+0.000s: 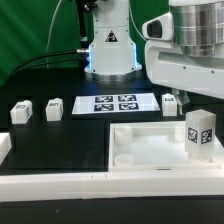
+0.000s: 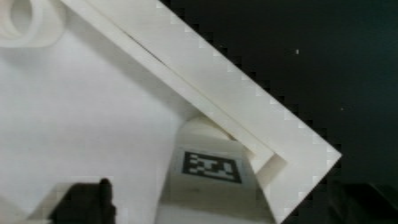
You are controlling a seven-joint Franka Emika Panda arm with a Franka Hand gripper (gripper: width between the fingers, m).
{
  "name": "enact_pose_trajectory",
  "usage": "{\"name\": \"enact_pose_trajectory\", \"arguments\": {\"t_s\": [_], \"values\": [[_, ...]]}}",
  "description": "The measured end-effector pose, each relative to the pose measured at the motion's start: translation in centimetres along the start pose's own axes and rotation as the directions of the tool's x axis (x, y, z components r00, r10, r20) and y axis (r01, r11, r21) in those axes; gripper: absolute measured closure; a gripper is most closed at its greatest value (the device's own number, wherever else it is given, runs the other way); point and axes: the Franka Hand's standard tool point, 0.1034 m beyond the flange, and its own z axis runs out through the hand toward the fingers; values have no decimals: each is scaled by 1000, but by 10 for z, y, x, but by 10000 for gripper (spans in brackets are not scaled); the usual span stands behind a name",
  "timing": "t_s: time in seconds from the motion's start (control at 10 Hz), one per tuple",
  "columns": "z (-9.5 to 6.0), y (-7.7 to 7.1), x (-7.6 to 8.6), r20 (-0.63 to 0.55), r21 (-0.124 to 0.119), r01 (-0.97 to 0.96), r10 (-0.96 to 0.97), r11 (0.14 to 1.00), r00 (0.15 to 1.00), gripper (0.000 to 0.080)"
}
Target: Assemble one leg
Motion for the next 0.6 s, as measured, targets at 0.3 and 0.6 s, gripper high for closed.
{"name": "enact_pose_trajectory", "arguments": {"t_s": [0.3, 0.6], "values": [[4, 1, -3, 3, -14, 362, -362, 932, 932, 151], [5, 1, 3, 2, -24, 682, -682, 731, 731, 150]]}}
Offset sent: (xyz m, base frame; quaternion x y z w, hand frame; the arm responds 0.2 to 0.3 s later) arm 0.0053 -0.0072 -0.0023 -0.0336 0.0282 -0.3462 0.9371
